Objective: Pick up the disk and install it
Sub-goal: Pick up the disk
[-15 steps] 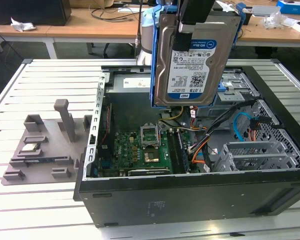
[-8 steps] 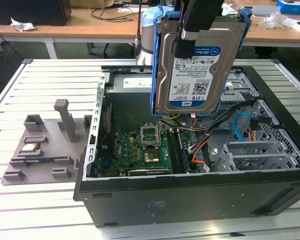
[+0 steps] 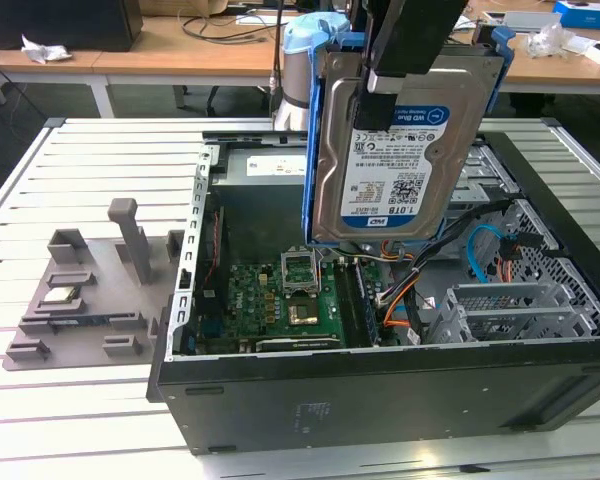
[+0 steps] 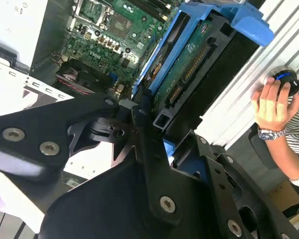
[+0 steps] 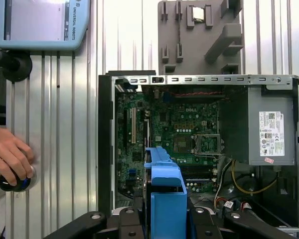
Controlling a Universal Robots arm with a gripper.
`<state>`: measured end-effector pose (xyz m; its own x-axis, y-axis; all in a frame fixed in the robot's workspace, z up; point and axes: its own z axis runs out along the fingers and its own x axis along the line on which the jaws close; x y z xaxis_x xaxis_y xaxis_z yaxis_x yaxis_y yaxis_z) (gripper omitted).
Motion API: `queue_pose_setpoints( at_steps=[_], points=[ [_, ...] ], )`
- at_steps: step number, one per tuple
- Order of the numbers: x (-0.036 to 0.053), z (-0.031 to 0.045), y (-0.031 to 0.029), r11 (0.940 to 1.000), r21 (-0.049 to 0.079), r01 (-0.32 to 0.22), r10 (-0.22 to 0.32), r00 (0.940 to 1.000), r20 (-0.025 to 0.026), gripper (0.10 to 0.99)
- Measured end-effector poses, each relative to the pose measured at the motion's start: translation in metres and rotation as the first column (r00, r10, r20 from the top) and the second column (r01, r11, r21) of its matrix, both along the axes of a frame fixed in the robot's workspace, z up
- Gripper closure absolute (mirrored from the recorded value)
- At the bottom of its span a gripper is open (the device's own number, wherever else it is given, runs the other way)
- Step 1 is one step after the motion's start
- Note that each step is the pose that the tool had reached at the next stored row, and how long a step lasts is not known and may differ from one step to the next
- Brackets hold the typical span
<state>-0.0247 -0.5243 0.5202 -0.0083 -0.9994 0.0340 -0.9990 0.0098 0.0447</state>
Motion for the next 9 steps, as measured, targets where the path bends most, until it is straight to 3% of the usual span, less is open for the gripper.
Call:
queue_pose_setpoints(
  at_steps=[5,9],
  points=[
    [0.0,-0.0002,-0.0074,1.0,-0.001,0.0,0.0,1.0,0.0,0.718],
    [0.0,-0.0007,-0.0186,1.0,-0.001,0.0,0.0,1.0,0.0,0.718]
  ],
)
